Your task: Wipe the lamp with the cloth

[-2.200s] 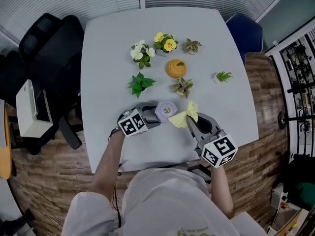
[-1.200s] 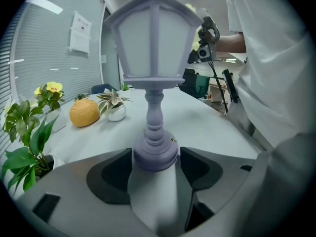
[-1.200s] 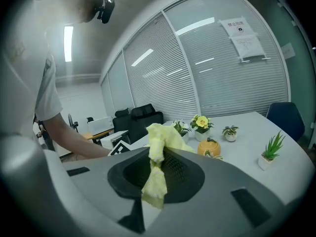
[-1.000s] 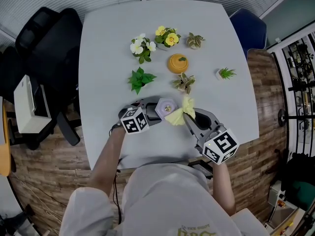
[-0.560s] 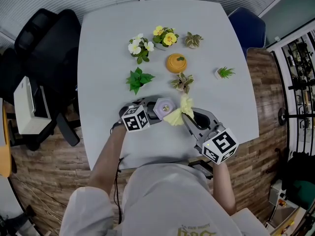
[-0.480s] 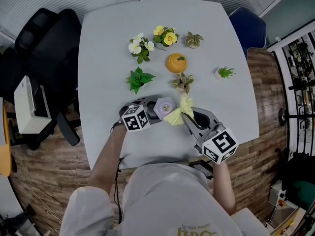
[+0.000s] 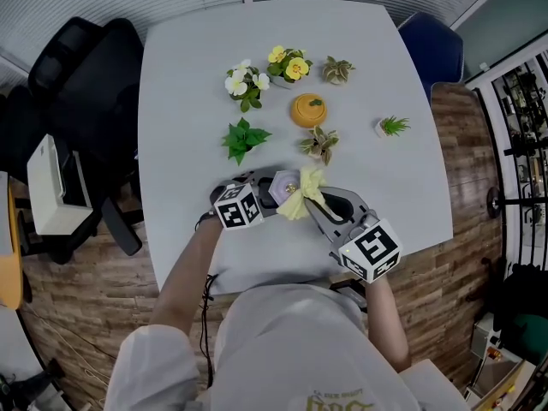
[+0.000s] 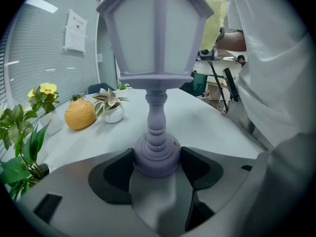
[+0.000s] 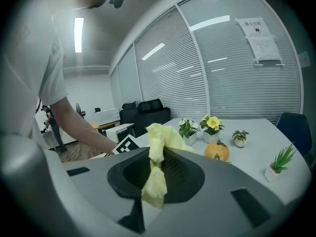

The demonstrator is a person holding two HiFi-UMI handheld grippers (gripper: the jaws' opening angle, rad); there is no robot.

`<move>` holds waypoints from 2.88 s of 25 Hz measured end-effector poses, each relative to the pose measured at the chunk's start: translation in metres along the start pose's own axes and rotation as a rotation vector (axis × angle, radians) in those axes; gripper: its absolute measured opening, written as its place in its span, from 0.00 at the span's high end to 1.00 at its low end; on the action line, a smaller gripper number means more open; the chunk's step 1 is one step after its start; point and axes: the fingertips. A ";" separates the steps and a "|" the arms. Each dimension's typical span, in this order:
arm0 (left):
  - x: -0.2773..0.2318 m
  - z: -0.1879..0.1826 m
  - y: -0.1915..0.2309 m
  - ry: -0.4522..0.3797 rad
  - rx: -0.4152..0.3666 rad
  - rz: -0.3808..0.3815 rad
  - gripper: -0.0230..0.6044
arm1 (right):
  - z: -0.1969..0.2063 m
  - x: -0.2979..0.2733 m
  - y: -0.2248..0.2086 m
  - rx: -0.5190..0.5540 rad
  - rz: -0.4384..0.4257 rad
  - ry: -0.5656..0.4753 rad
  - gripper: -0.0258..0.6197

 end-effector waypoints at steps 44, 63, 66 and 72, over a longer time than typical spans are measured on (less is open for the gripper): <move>0.001 0.000 0.000 -0.001 0.000 -0.003 0.49 | 0.004 -0.040 -0.039 -0.402 -0.176 0.144 0.87; 0.000 0.000 0.000 0.001 -0.001 -0.002 0.49 | -0.021 -0.061 -0.018 -0.275 -0.239 0.209 0.87; 0.001 0.001 -0.001 0.001 -0.001 -0.001 0.49 | -0.022 -0.063 -0.014 -0.229 -0.235 0.226 0.87; 0.000 0.000 -0.001 0.000 -0.001 -0.001 0.49 | -0.023 -0.064 -0.008 -0.126 -0.209 0.250 0.87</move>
Point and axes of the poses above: the fingertips, and each gripper's own axes: x backward along the fingers, y to its left, z out of its underside, and after that the axes turned 12 degrees about x, right-handed
